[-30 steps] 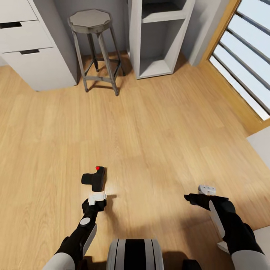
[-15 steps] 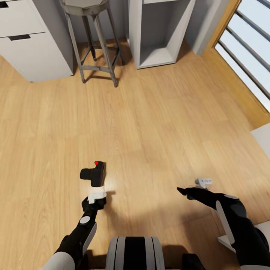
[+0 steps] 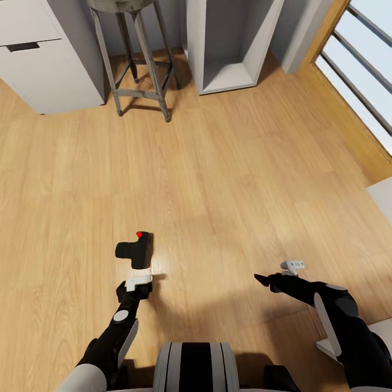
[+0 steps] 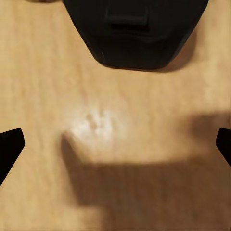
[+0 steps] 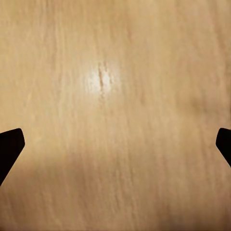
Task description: Attach the digital camera to the camera tripod in the bedroom.
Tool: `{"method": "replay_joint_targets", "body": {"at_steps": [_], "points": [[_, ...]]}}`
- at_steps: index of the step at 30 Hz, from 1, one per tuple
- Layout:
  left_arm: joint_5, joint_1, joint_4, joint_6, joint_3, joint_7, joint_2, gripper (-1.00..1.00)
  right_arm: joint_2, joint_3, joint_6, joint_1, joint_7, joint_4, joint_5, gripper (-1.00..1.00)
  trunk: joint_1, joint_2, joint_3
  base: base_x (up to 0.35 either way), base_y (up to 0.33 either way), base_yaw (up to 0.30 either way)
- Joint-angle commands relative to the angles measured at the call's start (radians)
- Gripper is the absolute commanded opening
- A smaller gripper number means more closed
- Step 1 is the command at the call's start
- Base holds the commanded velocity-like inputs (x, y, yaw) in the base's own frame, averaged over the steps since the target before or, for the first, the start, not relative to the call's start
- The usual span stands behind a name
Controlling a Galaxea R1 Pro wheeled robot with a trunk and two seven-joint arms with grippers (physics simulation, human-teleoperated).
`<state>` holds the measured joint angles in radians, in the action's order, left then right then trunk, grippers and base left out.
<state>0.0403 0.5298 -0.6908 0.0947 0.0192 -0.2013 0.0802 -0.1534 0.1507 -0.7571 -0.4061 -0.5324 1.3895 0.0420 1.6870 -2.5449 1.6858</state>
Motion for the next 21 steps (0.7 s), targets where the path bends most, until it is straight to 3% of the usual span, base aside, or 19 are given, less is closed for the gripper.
{"method": "replay_joint_targets", "body": {"at_steps": [1, 21], "points": [[0.004, 0.0, -0.001, 0.004, 0.002, -0.002, 0.0, 1.0, 0.0, 0.001, -0.007, 0.0, -0.002, 0.0, 0.005, 1.0, 0.0, 0.0, 0.0, 0.0, 0.0, 0.0], [0.004, 0.0, 0.004, 0.005, 0.001, -0.008, -0.003, 1.0, 0.0, 0.001, -0.005, 0.0, 0.006, -0.003, 0.005, 1.0, 0.0, 0.0, 0.0, 0.0, 0.0, 0.0]]}}
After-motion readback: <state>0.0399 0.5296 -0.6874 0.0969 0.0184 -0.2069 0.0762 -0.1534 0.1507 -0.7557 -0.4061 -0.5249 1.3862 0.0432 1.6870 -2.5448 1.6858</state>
